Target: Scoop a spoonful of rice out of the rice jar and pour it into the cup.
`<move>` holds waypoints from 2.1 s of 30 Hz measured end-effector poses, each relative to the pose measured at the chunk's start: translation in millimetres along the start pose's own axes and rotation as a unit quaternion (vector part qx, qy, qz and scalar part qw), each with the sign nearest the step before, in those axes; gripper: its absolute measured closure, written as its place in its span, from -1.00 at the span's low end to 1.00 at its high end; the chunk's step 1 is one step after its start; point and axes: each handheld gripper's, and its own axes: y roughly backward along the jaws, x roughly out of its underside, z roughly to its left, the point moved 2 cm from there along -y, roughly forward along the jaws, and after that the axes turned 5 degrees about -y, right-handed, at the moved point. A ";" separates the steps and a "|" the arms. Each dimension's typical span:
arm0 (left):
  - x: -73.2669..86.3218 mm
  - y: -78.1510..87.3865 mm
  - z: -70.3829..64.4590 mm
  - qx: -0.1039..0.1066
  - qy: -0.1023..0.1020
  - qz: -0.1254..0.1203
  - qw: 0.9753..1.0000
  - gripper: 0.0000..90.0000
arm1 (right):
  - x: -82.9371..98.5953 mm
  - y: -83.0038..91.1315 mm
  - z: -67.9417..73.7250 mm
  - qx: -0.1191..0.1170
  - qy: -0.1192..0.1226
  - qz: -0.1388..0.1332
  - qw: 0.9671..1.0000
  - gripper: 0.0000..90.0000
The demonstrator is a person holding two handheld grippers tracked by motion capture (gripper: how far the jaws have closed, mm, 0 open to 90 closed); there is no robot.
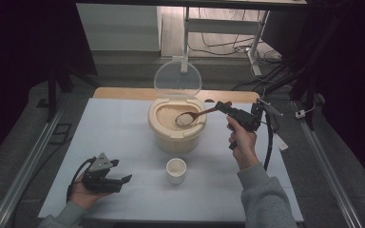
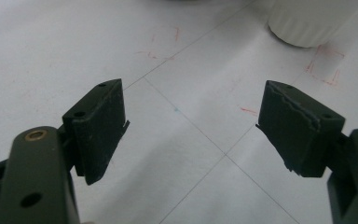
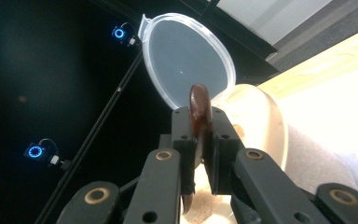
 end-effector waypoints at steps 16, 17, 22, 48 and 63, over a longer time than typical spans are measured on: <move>-0.1 -0.3 -0.4 0.001 -0.002 0.002 1.000 -0.50 | 0.3 5.2 6.4 -0.009 0.006 0.001 1.000 0.84; -0.1 -0.3 -0.3 0.001 -0.002 0.002 1.000 -0.49 | 0.6 5.5 7.1 -0.010 0.005 0.002 1.000 0.84; -0.2 -0.2 -0.3 0.001 -0.002 0.001 1.000 -0.49 | 4.6 7.4 11.2 -0.013 0.010 0.014 1.000 0.84; -0.2 -0.7 0.3 0.000 0.000 0.001 1.000 -0.50 | 41.5 29.9 1.5 -0.014 0.002 0.090 0.996 0.84; -0.1 -1.3 0.2 0.000 0.000 0.002 1.000 -0.50 | 63.6 25.9 -15.4 0.013 0.020 0.122 0.992 0.84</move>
